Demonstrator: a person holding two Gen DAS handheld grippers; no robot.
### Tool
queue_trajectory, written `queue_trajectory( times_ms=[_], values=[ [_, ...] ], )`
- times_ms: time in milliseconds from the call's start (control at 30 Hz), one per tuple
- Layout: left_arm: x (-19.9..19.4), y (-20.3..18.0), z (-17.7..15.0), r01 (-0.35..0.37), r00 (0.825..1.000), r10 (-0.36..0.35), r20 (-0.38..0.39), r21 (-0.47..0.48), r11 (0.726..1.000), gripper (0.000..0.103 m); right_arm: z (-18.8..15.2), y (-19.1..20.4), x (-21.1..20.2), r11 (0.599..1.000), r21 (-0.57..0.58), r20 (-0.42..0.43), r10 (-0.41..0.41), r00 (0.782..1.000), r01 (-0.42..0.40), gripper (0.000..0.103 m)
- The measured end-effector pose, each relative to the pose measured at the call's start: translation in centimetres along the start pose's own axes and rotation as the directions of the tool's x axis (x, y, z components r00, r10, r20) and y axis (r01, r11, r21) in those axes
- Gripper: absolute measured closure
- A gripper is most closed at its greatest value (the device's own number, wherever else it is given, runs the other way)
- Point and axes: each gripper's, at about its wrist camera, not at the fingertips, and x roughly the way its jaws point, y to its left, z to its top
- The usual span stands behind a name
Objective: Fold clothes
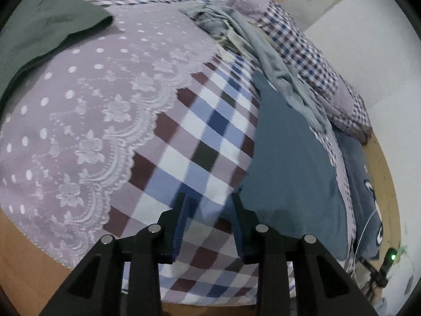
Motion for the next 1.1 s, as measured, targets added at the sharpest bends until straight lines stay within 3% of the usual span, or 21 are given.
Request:
queue_trajectory(
  times_ms=[233, 333, 367, 400, 433, 633, 933, 967, 1033, 1067, 1100],
  values=[
    [2.1, -3.7, -0.2, -0.007, 0.999, 0.014, -0.050, 0.145, 0.989, 0.069, 0.1, 0.4, -0.1, 0.999, -0.017, 0.004, 0.048, 0.999, -0.048, 0.083],
    [2.4, -4.3, -0.3, -0.021, 0.999, 0.029, -0.043, 0.173, 0.985, 0.069, 0.1, -0.6, 0.1, 0.998, 0.018, 0.004, 0.064, 0.998, -0.064, 0.069],
    [2.5, -4.4, -0.3, -0.027, 0.999, 0.035, -0.040, 0.178, 0.984, 0.076, 0.1, -1.0, 0.0, 0.998, 0.030, 0.008, 0.059, 0.998, -0.060, 0.064],
    [2.5, -4.5, -0.3, -0.033, 0.998, 0.041, -0.037, 0.183, 0.983, 0.091, 0.1, -1.3, -0.1, 0.998, 0.042, 0.011, 0.055, 0.998, -0.055, 0.064],
    [2.5, -4.6, -0.3, -0.039, 0.998, 0.046, -0.034, 0.187, 0.982, 0.094, 0.2, -1.7, -0.2, 0.997, 0.054, 0.015, 0.049, 0.999, -0.049, 0.064],
    [1.1, -4.6, -0.2, -0.003, 1.000, -0.002, 0.027, 0.181, 0.983, 0.098, 0.5, -2.1, -0.4, 0.998, 0.059, 0.022, 0.030, 0.999, -0.032, 0.064],
    [0.5, -4.4, -0.2, 0.003, 0.999, -0.012, 0.052, 0.175, 0.985, 0.099, -0.8, 1.8, 4.8, 0.993, -0.114, -0.159, -0.001, 0.987, -0.018, 0.064],
    [0.5, -4.3, -0.2, 0.004, 0.998, -0.014, 0.054, 0.175, 0.985, 0.100, -0.9, 1.8, 5.2, 0.993, -0.117, -0.172, -0.002, 0.985, -0.019, 0.066],
    [0.2, -4.3, -0.2, 0.004, 0.998, -0.015, 0.060, 0.174, 0.985, 0.100, -1.0, 1.4, 5.4, 0.993, -0.116, -0.177, 0.001, 0.984, -0.021, 0.082],
    [0.1, -4.2, -0.1, 0.005, 0.998, -0.017, 0.063, 0.173, 0.985, 0.100, -0.9, 1.1, 5.3, 0.993, -0.111, -0.174, 0.015, 0.985, -0.035, 0.096],
    [0.1, -4.2, -0.1, 0.003, 0.998, -0.014, 0.065, 0.171, 0.985, 0.100, -0.9, 0.9, 5.1, 0.994, -0.105, -0.169, 0.025, 0.985, -0.043, 0.099]
  ],
)
